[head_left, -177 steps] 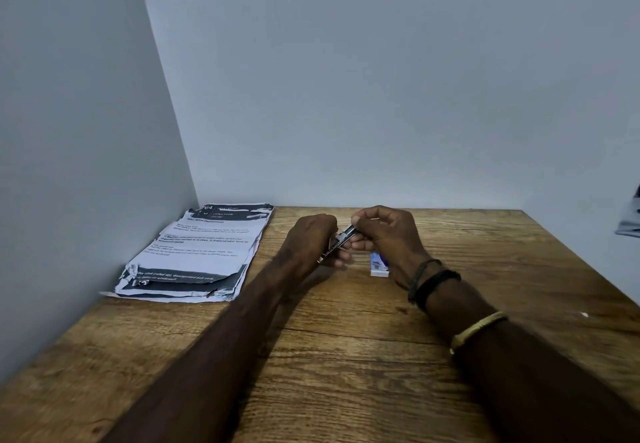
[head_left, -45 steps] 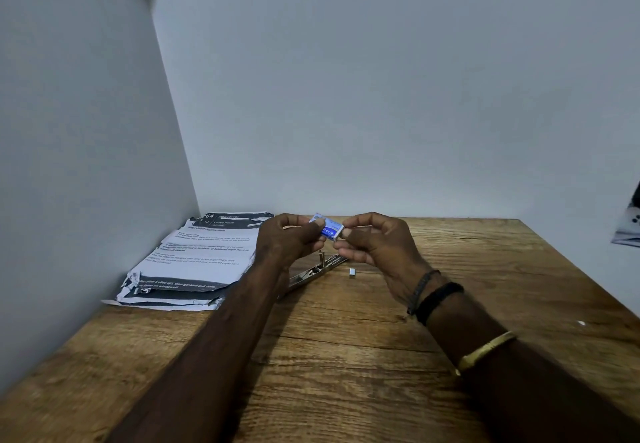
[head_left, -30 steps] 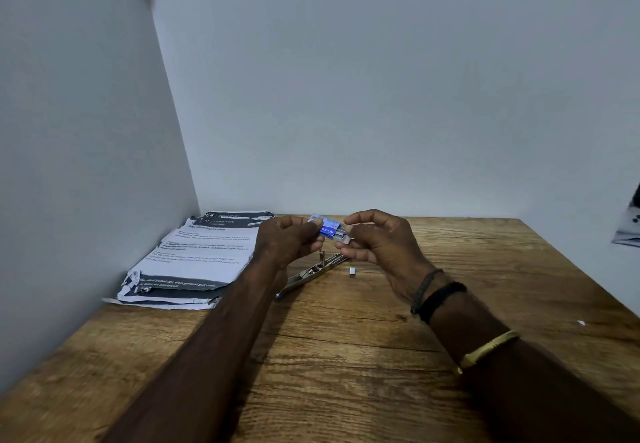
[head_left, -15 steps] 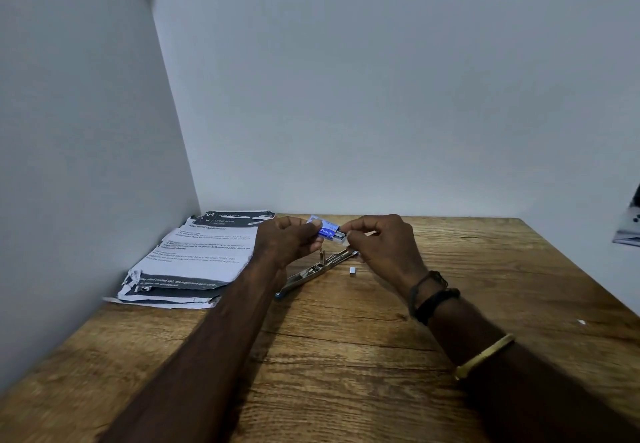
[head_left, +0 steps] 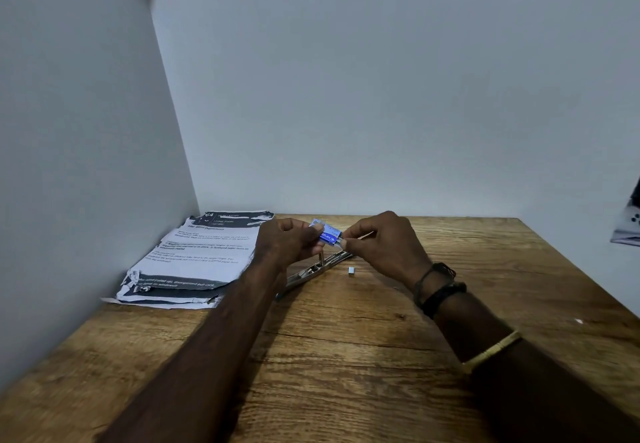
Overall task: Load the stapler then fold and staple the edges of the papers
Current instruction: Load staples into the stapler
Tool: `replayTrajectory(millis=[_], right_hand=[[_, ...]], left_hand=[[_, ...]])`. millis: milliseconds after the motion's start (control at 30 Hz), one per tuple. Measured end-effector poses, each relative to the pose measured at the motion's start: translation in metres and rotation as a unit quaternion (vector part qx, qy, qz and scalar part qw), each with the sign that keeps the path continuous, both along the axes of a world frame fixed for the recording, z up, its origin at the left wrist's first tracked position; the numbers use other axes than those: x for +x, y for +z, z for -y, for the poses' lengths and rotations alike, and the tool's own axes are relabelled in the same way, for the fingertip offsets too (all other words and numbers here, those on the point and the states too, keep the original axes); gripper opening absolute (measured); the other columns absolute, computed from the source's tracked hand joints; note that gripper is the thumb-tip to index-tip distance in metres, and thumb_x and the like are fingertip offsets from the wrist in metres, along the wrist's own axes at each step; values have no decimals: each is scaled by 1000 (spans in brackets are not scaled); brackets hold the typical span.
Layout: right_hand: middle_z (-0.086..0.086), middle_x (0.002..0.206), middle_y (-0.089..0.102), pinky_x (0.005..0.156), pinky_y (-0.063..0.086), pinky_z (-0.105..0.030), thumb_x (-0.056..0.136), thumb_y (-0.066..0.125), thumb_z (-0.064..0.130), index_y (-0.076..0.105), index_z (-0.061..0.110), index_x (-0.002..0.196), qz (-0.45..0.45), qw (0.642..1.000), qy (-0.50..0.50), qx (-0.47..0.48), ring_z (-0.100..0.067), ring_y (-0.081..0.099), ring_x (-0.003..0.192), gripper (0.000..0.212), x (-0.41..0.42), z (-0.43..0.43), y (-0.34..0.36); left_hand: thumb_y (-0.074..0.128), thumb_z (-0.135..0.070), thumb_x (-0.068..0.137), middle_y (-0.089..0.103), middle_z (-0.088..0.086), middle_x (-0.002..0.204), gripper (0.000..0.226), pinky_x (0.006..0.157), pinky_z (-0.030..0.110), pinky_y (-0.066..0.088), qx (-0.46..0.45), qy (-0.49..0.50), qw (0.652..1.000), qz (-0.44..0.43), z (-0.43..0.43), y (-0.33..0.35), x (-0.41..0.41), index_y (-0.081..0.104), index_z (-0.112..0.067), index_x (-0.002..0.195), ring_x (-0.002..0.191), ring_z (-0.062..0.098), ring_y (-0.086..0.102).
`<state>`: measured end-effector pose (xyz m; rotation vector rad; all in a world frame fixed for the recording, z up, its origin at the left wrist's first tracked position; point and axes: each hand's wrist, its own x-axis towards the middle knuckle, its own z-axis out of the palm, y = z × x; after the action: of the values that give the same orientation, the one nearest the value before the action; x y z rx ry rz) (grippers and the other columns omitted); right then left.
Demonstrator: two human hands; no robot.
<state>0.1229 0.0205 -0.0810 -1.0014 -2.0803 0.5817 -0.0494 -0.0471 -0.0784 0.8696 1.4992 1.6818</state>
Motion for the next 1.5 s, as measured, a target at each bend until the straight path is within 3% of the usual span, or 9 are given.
replayTrajectory(millis=[300,567,767,1000,1167,1333,1500], right_hand=[[12,88,79,74,58,-36,83,76,32,83,28,92,50,998,-6,33,-6,69,75,11,1,2,1],[7,84,79,75,58,-37,86,74,35,81,29,91,43,997,-14,67,-6,71,76,11,0,5,-1],[12,84,78,76,59,-39,86,70,27,79,29,89,3,998,4,57,-5,71,75,10,1,5,-1],[10,93,79,77,59,-39,85,71,24,81,29,99,46,997,13,67,-6,72,80,19,2,5,1],[6,95,79,77,58,-41,86,73,26,82,28,101,77,993,21,90,-11,71,82,18,5,5,2],[3,98,80,84,56,-39,86,77,21,83,23,101,72,994,44,77,-14,70,89,17,9,1,5],[5,97,79,82,55,-39,88,73,24,82,24,101,82,991,38,97,-14,69,89,16,9,1,3]], left_hand=[[80,-4,81,76,21,77,17,67,32,65,-11,2,1000,-5,-1,-2,-1,67,-3,71,65,24,73],[78,1,82,72,24,78,17,60,28,64,-12,5,1000,24,0,1,-1,64,1,72,60,23,70],[77,1,83,72,29,85,16,63,28,64,-16,9,1000,18,1,2,0,63,1,76,67,27,70],[75,0,86,70,26,79,19,67,30,64,-27,7,1000,-9,0,0,-2,62,0,72,65,27,69],[73,-3,88,70,20,72,14,62,27,62,-48,-6,999,-15,-2,-1,-3,66,3,77,52,18,67],[73,-4,88,70,17,67,15,58,25,62,-54,-15,998,-16,-2,0,-2,67,3,76,50,17,65],[72,-3,89,71,19,71,12,57,25,61,-61,-24,998,-12,-1,0,-2,67,4,81,51,16,66]])
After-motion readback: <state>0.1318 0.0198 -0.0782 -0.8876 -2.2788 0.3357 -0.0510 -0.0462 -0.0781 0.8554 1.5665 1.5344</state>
